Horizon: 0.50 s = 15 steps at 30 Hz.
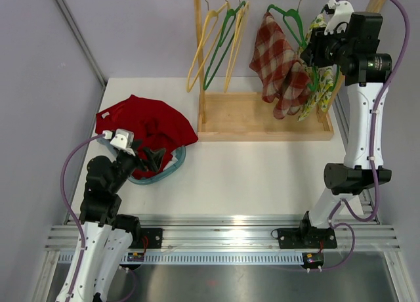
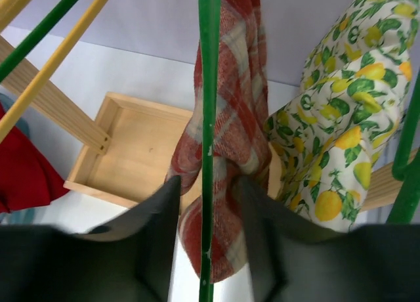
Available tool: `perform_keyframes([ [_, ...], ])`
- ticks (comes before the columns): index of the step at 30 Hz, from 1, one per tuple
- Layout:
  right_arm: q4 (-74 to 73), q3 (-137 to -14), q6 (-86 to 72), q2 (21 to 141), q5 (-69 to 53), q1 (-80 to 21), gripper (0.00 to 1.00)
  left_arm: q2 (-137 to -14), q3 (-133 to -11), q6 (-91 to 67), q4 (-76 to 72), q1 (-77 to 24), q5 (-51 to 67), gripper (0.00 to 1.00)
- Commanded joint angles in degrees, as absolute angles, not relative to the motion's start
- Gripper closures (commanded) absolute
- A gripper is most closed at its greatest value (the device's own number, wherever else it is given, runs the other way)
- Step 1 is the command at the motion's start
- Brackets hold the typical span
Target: Remove the skirt from the hanger
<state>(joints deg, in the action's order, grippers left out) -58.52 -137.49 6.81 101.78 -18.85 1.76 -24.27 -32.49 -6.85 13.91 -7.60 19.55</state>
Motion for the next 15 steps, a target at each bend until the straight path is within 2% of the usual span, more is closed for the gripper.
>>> perform_keyframes([
  [1,-56.43,-140.62,9.22,102.48,-12.66,0.27,0.58,-23.73,-32.43,-6.06,12.39,-7.82,20.48,0.01],
  [8,-56.16,-142.03,10.55,103.53,-10.02,-2.11,0.92,-23.64,-32.43,-6.06,12.48,-7.91,20.39,0.01],
  [11,-56.51,-142.29,10.72,104.06,-10.28,-2.11,0.98,-23.73,-32.43,-6.06,12.39,-8.00,20.48,0.01],
  [14,-56.86,-142.64,10.72,104.94,-10.98,-2.11,0.98,-23.73,-32.34,-6.06,12.30,-8.00,20.83,0.01],
  [15,-56.87,-142.73,10.81,105.38,-11.16,-2.11,0.94,-23.82,-32.34,-6.06,12.22,-8.00,21.00,0.01],
])
